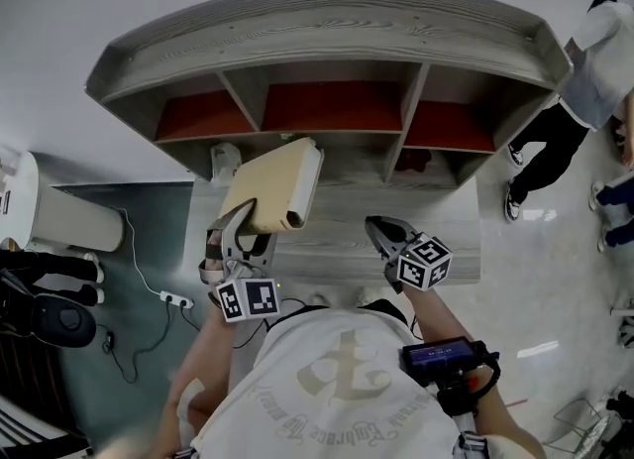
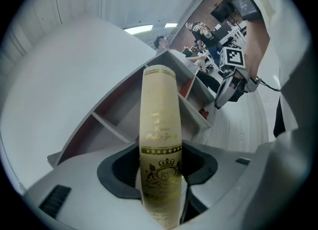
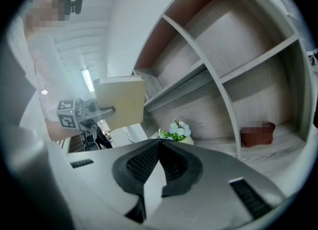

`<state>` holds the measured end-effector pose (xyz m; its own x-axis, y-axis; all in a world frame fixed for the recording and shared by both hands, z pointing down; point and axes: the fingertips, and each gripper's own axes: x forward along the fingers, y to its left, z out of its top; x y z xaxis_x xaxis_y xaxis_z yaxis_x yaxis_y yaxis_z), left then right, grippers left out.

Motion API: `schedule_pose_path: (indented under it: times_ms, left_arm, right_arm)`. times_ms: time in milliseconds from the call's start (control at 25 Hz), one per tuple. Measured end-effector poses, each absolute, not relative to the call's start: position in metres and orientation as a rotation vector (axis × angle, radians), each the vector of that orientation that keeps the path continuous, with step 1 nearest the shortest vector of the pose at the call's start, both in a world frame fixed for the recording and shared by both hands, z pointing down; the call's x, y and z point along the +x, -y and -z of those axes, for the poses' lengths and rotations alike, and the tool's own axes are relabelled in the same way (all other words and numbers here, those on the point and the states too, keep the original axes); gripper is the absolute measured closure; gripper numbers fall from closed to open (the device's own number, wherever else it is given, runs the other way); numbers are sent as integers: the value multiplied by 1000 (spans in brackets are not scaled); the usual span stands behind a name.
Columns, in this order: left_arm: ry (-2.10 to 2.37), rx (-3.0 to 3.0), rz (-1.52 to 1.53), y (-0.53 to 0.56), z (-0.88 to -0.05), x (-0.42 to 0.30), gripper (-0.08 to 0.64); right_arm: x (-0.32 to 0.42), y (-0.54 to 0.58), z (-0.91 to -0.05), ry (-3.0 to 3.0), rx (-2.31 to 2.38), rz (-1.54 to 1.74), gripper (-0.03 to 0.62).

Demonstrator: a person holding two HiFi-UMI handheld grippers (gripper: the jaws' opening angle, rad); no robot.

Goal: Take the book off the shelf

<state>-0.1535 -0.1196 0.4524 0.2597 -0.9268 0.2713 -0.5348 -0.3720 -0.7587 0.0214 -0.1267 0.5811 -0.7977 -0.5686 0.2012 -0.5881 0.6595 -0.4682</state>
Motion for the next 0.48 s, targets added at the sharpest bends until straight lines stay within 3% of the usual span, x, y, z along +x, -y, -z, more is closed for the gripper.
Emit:
schedule_pose_path:
  times_ms: [480]
  left_arm:
    - [-1486, -2226, 970, 102, -512, -192, 342]
  right_arm:
    - [2, 124, -582, 2801, 926, -785, 588]
